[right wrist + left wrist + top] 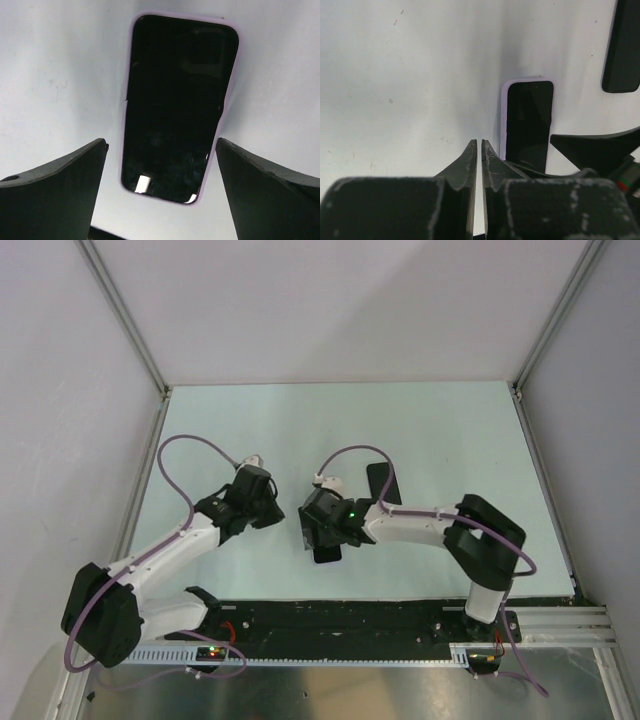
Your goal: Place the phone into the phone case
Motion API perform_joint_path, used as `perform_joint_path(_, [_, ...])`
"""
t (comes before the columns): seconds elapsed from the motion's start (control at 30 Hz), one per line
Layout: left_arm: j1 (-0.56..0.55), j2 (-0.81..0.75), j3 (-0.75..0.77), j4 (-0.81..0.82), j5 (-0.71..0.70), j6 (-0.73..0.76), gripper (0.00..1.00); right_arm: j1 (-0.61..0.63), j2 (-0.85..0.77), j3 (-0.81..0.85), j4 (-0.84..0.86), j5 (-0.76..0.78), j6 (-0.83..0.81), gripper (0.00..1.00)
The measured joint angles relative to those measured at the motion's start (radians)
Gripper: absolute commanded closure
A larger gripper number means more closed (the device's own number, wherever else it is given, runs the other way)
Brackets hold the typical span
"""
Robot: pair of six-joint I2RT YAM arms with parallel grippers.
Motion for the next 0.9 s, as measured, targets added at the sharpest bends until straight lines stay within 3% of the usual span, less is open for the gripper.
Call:
perform_joint_path(0.27, [0.025, -0.009, 0.005, -0.026, 0.002, 0.030, 0.89, 0.050, 0.137, 0.132, -0.105, 0.103, 0.000, 0.06])
perform_joint_path(0.37, [0.027, -0.009, 0.005, -0.031, 0.003, 0.033, 0.89, 0.058, 0.154, 0.152, -0.130, 0.130, 0.001, 0.19])
perform_joint_path(0.47, [0.030, -0.009, 0.005, -0.036, 0.005, 0.038, 0.89, 0.055, 0.161, 0.161, -0.146, 0.147, 0.002, 0.39])
perform_joint_path(0.53, [0.034, -0.009, 0.005, -0.036, 0.006, 0.039, 0.89, 0.046, 0.161, 0.166, -0.153, 0.146, -0.003, 0.45])
perform_joint_path(0.9, [0.037, -0.010, 0.006, -0.037, 0.018, 0.040, 0.89, -0.197, 0.203, 0.218, -0.114, 0.111, -0.138, 0.44])
